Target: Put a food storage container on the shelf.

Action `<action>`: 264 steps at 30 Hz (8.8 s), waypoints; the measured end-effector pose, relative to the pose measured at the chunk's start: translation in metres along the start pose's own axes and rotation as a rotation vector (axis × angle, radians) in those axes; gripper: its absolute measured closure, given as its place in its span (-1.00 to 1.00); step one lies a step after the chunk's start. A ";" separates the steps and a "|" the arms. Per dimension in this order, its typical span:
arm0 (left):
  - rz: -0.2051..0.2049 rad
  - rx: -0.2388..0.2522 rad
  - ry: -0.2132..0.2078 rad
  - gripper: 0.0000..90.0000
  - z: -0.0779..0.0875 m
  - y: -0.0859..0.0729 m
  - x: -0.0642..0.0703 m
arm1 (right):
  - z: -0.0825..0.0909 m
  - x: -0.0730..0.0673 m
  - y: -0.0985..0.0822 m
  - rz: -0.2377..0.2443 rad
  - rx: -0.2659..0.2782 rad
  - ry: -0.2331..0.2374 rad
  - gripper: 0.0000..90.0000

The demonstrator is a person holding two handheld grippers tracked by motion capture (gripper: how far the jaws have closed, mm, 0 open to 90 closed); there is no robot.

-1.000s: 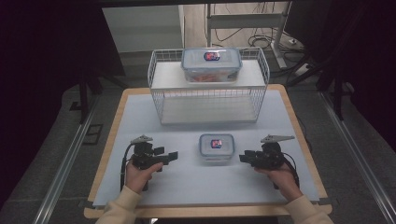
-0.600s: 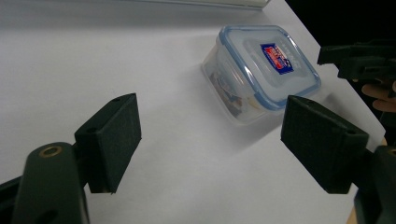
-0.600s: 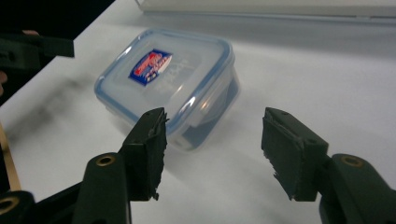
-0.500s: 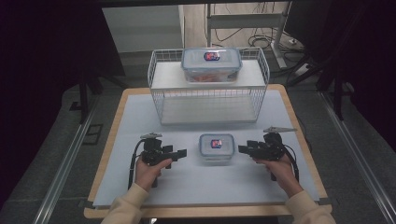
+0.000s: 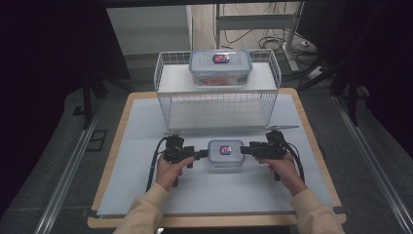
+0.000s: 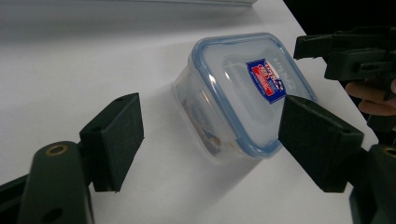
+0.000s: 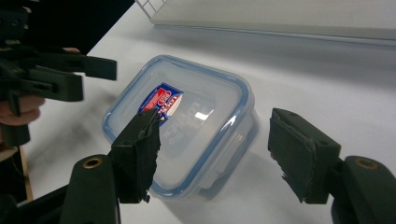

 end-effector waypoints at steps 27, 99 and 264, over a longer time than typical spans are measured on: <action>0.073 -0.093 -0.142 -0.22 -0.035 -0.006 0.008 | -0.020 0.005 -0.012 -0.127 -0.097 0.091 -0.13; -0.172 0.114 -0.096 0.13 0.035 0.031 0.058 | 0.034 -0.049 0.025 0.115 0.098 0.103 0.15; -0.175 0.296 -0.111 0.93 0.115 0.115 0.031 | 0.091 -0.040 0.139 0.158 0.286 0.133 -0.16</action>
Point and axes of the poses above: each handheld gripper's, and its own axes: z roughly backward along the jaws, y roughly out of its top, x roughly to its right, the point moved 5 cm from there along -z, roughly forward along the jaws, and after that the axes turned 3 degrees about y, right-handed, at the moved point
